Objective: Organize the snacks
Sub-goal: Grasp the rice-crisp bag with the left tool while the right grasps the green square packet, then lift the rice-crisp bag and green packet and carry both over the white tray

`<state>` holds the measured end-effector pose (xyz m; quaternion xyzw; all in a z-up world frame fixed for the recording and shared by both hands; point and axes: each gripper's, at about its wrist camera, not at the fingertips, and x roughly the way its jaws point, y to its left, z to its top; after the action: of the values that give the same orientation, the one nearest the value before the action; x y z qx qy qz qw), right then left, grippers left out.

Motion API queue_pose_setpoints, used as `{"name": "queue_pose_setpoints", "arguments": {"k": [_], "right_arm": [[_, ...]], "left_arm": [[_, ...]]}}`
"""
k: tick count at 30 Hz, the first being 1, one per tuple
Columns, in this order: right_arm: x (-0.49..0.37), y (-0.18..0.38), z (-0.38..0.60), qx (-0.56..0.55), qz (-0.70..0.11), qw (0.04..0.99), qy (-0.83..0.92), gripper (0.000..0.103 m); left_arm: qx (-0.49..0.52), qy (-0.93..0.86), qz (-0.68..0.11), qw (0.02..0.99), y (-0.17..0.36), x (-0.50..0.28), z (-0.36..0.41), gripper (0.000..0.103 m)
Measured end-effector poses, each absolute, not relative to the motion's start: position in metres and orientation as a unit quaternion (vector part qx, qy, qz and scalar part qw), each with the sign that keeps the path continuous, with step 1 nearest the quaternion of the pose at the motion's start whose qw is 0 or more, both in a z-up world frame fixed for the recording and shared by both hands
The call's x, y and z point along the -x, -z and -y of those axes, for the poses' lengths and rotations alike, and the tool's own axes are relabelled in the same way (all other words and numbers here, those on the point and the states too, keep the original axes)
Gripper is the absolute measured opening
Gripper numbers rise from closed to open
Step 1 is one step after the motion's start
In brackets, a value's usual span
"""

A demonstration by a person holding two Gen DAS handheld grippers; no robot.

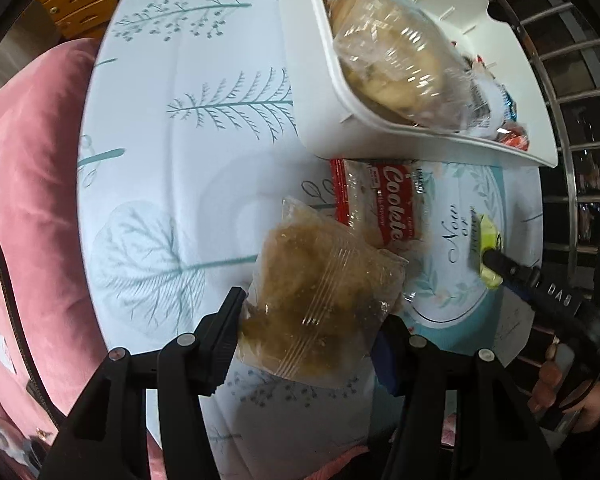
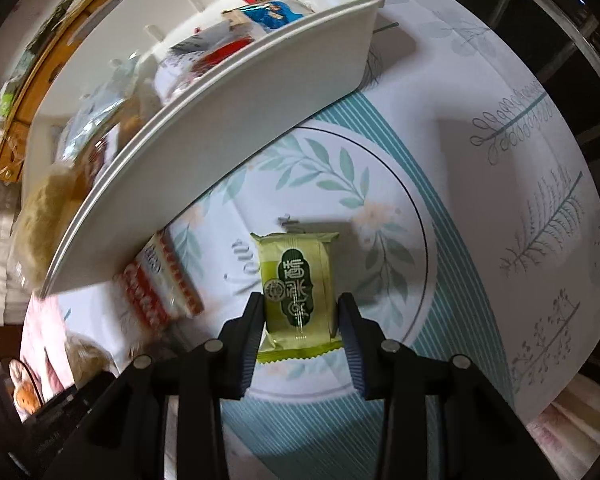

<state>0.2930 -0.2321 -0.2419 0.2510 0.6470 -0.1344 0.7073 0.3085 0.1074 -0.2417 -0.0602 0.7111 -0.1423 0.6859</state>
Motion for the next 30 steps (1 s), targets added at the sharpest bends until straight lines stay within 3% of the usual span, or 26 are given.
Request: {"name": "queue_pose_setpoints", "arguments": {"k": [14,30], "right_arm": [[-0.273,0.197,0.24,-0.239,-0.662,0.71,0.005,0.037],[-0.31,0.133,0.296,-0.195,-0.593,0.777,-0.082,0.037]], "left_arm": [[0.09,0.111,-0.695,0.705,0.164,-0.274,-0.083,0.056],[0.09,0.081,-0.648,0.752,0.09,-0.302,-0.034,0.056]]}}
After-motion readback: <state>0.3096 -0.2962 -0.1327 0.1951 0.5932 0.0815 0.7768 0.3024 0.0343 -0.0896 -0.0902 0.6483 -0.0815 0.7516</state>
